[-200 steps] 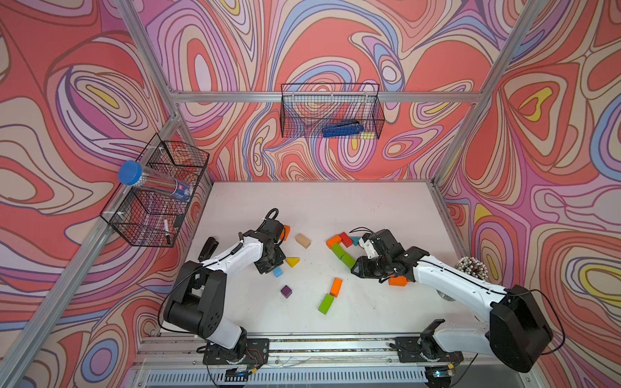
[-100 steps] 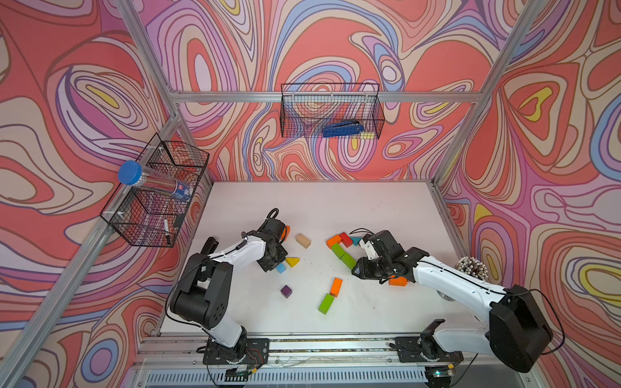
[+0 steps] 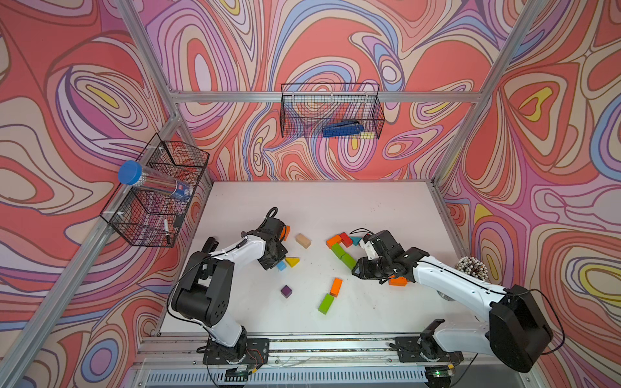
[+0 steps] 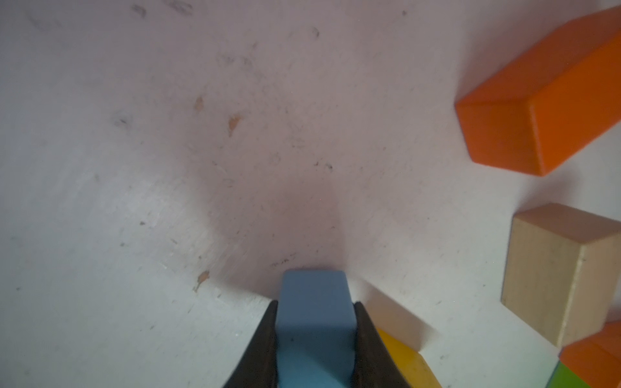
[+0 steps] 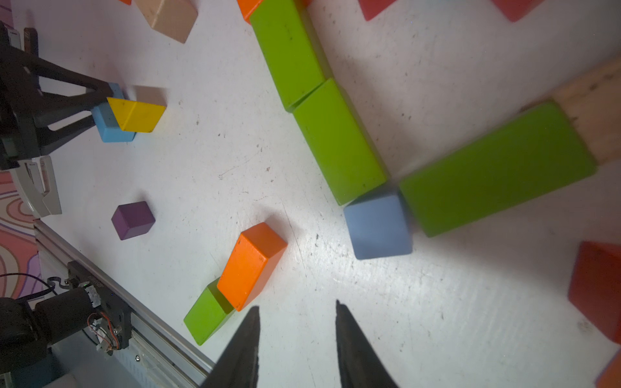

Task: Assemble a heart with building blocks
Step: Assemble the building block at the center of the board, then move the building block to the center of the board.

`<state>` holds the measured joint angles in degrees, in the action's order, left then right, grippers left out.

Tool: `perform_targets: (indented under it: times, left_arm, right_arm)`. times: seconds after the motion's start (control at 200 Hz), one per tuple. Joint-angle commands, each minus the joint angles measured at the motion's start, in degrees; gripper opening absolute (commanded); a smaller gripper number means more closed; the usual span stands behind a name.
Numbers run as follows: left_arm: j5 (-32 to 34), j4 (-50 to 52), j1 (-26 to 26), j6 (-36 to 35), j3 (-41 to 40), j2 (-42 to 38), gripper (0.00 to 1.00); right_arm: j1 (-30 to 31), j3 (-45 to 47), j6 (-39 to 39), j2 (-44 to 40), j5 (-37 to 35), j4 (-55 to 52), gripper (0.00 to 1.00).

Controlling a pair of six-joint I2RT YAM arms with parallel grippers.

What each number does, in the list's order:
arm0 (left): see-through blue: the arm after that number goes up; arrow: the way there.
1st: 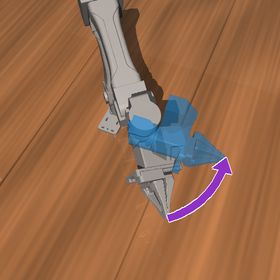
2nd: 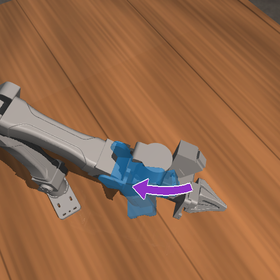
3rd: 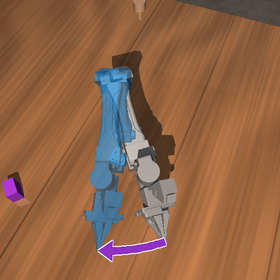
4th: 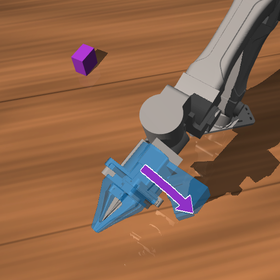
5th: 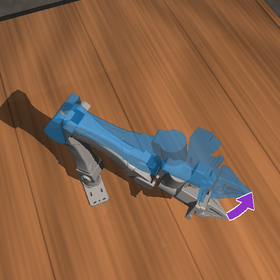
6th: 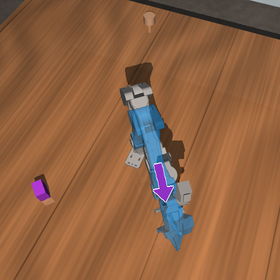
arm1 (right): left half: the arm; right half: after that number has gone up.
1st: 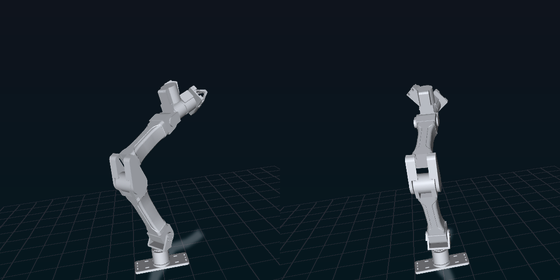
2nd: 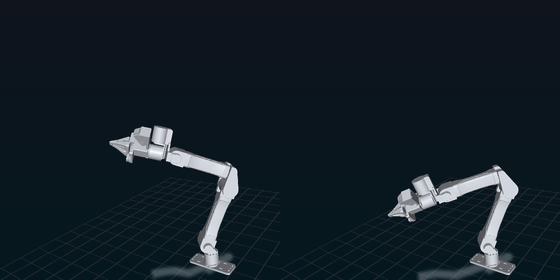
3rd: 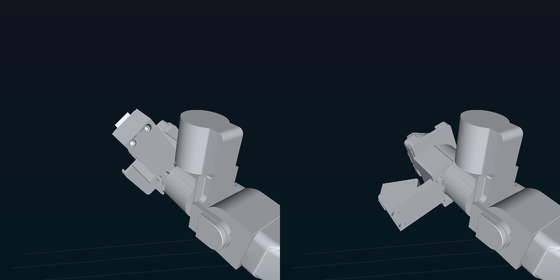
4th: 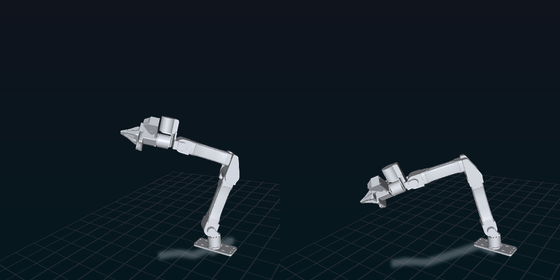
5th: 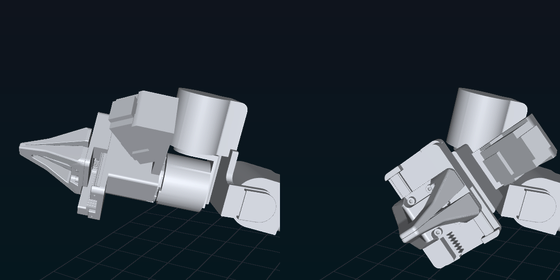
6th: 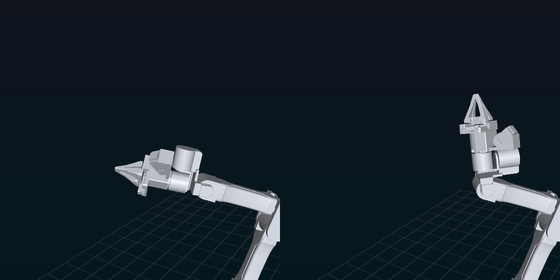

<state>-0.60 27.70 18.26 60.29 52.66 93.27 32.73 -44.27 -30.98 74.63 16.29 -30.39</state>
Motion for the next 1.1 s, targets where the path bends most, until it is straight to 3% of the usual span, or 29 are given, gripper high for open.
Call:
perform_targets:
  times: [0.0,0.461,0.711,0.946,1.097]
  left_arm:
    - [0.6,-1.3,-0.5,1.2,-0.3,1.9,0.19]
    - [-0.7,-2.7,-1.0,1.4,-0.2,1.8,0.34]
    - [-0.9,-2.0,-1.2,1.2,0.6,0.5,0.62]
    - [-2.5,-2.7,-2.0,0.2,0.9,-4.1,0.73]
    - [-7.2,-0.7,-3.0,-8.2,4.9,-6.5,0.83]
  right_arm:
    - [0.3,0.6,-0.2,-0.8,-0.7,-0.1,0.39]
    - [0.3,0.9,-0.2,-1.4,-0.9,-0.2,0.39]
    - [0.3,1.1,-0.1,-1.6,-0.9,-0.3,0.39]
    - [0.3,1.0,0.5,-1.6,0.2,0.9,0.39]
    - [1.3,-2.3,4.3,-0.8,0.7,1.7,0.39]
